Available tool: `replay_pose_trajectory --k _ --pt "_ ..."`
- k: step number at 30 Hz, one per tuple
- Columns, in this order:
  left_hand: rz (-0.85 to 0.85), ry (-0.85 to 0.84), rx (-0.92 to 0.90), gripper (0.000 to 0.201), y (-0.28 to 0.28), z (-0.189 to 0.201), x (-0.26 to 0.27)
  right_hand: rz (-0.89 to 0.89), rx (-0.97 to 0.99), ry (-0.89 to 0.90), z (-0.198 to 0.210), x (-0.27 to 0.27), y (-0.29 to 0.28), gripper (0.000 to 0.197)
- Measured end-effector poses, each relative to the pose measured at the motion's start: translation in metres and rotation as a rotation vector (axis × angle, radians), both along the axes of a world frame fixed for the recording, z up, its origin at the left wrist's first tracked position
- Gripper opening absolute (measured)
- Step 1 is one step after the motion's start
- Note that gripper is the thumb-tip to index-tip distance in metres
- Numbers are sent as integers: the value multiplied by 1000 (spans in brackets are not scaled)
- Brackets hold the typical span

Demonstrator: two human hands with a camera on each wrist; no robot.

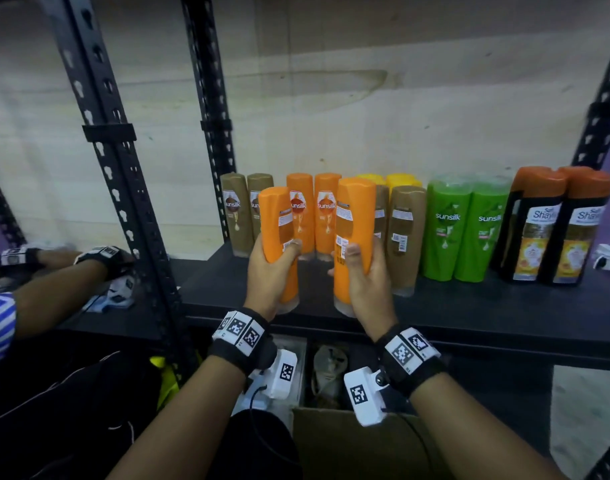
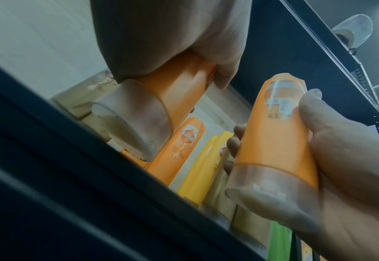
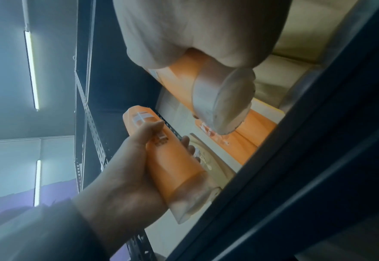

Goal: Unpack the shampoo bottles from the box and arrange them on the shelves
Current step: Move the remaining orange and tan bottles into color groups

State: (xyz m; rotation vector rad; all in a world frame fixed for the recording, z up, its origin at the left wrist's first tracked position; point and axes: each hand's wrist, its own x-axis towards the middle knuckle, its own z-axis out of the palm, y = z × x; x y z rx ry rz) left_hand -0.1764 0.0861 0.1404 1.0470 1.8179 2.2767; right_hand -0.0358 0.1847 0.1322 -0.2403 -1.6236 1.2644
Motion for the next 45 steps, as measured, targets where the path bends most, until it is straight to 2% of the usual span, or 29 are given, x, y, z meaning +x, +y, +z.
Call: replay_pose_trajectory --k 2,6,11,16,23,31,34,38,42,45 --pt "42 -3 -25 43 -1 -8 -5 -1 -11 -11 -5 -7 -5 85" --pt "90 22 -59 47 6 -20 -14 40 -6 -33 -19 -17 -4 65" --pt "72 41 -57 50 16 -23 -19 60 23 -137 -32 -26 0 83" --pt "35 32 -72 44 30 -22 -25 21 108 -231 -31 -38 7 64" --pt "56 34 -80 45 36 -22 -28 42 57 -308 -24 -54 21 70" --pt "50 30 -62 64 37 -30 -28 94 -55 -303 -29 -50 29 70" --pt "44 42 -63 65 34 -29 -26 100 -4 -336 -29 -50 28 69" --pt "28 48 -55 87 31 -28 -25 102 17 -359 -30 -50 28 78" --pt "13 -1 -65 75 28 -26 -23 97 -10 -359 -31 -49 29 92" --pt "-44 -146 -66 81 27 -26 -23 3 104 -423 -36 -51 28 84"
